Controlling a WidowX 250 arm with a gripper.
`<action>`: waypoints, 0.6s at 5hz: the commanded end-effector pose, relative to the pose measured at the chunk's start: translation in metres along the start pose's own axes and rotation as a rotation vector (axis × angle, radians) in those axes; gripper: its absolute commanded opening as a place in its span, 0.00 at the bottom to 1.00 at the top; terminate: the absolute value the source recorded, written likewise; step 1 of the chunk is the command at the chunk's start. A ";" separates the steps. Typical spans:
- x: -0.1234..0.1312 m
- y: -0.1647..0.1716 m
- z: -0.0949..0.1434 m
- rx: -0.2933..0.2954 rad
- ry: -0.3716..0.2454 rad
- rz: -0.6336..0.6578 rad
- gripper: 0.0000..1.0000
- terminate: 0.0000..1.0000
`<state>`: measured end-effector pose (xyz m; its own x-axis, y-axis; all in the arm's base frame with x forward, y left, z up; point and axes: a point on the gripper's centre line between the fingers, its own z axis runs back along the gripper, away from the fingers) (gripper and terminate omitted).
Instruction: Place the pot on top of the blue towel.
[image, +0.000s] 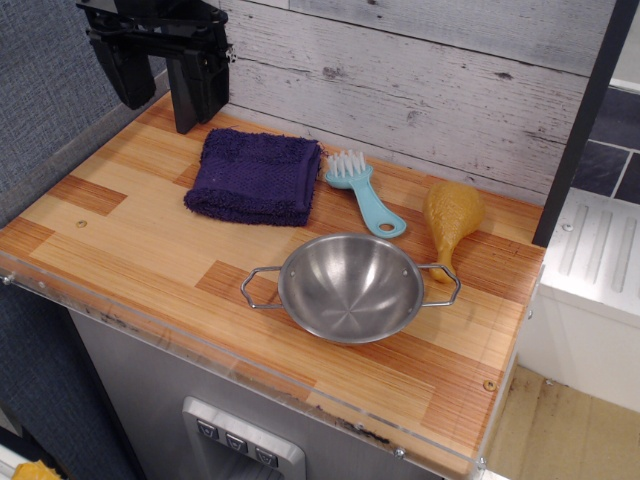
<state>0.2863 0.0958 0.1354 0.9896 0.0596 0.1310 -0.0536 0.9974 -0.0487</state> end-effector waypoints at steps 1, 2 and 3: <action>0.000 0.000 0.000 0.000 0.000 0.000 1.00 0.00; -0.006 -0.015 -0.015 0.023 0.020 -0.056 1.00 0.00; -0.010 -0.029 -0.038 0.020 0.033 -0.116 1.00 0.00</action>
<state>0.2796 0.0622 0.0856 0.9965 -0.0550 0.0636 0.0568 0.9980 -0.0274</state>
